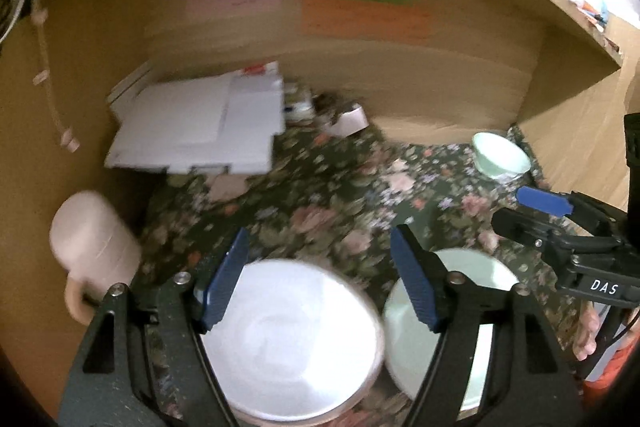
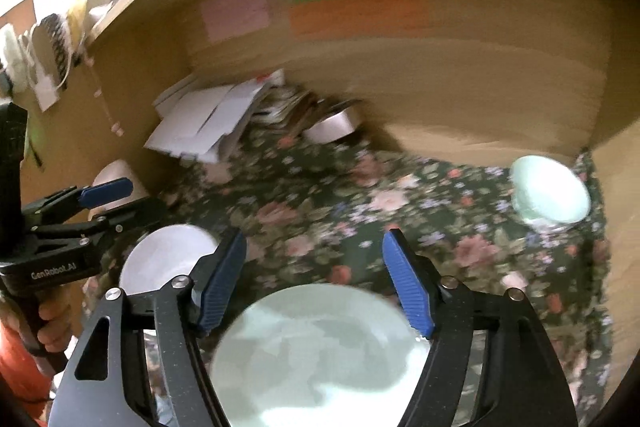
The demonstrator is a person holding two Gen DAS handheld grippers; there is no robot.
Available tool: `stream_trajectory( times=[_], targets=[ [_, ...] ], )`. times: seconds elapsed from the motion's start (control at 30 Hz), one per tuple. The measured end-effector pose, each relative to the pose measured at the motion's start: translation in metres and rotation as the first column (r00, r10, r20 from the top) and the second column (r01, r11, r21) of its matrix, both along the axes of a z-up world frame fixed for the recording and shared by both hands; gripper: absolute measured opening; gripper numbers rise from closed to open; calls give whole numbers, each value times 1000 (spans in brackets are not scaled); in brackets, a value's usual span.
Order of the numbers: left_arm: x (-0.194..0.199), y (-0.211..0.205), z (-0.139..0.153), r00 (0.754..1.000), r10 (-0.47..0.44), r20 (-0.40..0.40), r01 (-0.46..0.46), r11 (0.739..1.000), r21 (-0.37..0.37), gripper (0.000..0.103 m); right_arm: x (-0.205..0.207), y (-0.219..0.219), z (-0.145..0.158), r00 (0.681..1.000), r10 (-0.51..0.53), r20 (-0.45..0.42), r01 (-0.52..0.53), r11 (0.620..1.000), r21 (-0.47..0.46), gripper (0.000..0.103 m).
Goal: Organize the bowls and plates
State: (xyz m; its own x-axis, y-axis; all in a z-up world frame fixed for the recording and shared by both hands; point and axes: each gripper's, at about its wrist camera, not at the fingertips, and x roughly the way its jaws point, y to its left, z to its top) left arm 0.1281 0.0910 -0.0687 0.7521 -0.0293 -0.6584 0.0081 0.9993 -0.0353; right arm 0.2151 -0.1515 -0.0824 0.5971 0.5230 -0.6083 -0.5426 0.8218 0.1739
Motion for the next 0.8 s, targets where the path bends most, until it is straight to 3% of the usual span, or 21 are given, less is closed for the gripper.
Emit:
stream_trajectory(
  times=[0.27, 0.8],
  targets=[
    [33, -48, 5, 996, -92, 5, 92, 995, -27, 74, 23, -53, 9, 991, -123, 47, 123, 992, -9, 69],
    [113, -130, -20, 977, -193, -89, 192, 981, -18, 74, 91, -136, -18, 929, -370, -14, 369, 928, -45, 69]
  ],
)
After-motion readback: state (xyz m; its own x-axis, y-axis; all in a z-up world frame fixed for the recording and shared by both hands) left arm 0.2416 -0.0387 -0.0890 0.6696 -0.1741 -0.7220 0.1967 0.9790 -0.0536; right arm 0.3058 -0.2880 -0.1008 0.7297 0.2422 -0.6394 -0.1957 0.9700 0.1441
